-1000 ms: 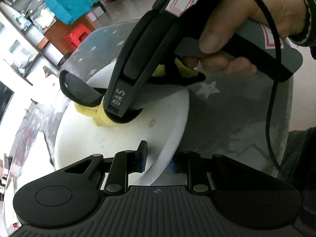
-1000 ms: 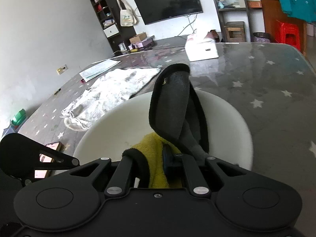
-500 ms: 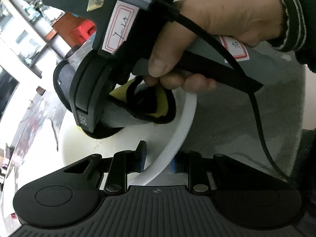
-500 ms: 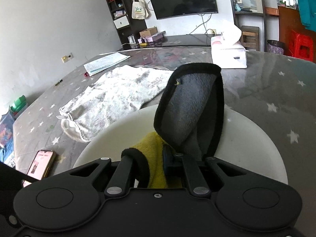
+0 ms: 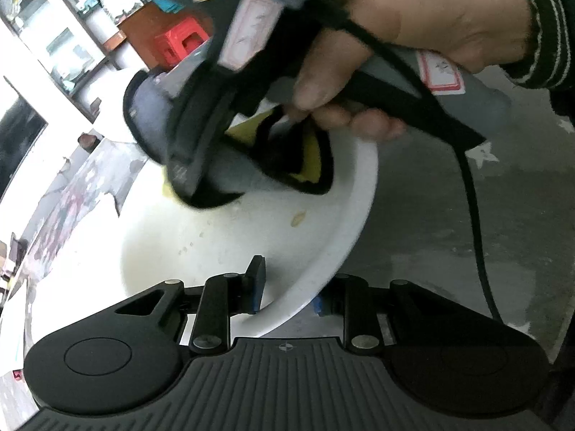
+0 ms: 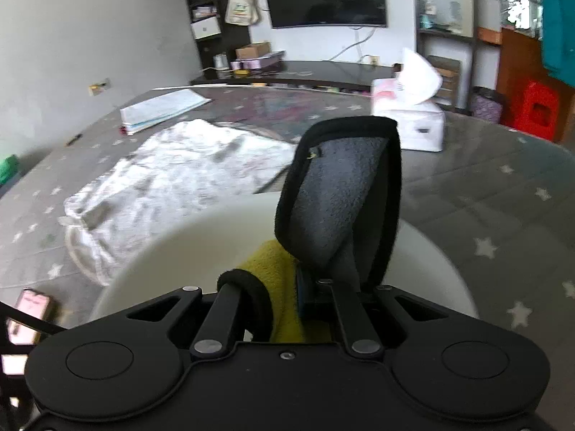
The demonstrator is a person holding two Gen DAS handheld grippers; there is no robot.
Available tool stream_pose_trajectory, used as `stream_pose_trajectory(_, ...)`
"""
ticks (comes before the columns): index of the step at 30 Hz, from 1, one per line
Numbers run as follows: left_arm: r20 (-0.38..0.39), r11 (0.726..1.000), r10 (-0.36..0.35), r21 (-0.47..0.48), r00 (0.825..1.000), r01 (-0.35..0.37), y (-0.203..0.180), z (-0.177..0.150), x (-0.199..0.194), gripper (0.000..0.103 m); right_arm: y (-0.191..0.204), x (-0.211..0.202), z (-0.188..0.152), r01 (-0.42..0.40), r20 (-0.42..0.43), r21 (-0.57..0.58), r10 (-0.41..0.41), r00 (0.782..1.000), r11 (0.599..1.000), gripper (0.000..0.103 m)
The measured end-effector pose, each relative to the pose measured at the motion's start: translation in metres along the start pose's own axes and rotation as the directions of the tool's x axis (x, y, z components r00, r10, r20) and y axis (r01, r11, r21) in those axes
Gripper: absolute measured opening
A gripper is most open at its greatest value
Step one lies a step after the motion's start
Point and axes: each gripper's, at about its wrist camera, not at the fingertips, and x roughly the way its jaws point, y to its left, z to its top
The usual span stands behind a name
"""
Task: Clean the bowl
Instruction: 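Rub the cloth over the bowl's inner face with the right tool while the left tool holds it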
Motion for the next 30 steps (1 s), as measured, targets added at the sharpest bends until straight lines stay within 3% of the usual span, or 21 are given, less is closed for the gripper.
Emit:
stream_pose_trajectory(7,-0.01,0.999,0.01,-0.035,1.0,-0.01,0.005,0.001,0.004,0.033,-0.01,-0.012,-0.008,0.057,0.013,-0.001,-0.057,0.998,0.998,0.011)
stream_pose_trajectory(17,-0.025,0.996,0.029,-0.078,0.999,-0.031,0.012,0.003,0.012,0.037,-0.015,-0.054,-0.02,0.181,0.11,-0.038,-0.176,0.978,0.983,0.011)
stream_pose_trajectory(30,-0.048,0.991,0.069,-0.109,0.996,-0.074,0.027,-0.001,0.015,0.04,-0.06,-0.069,-0.042,0.248,0.13,0.125,-0.264,0.956,0.961,0.011)
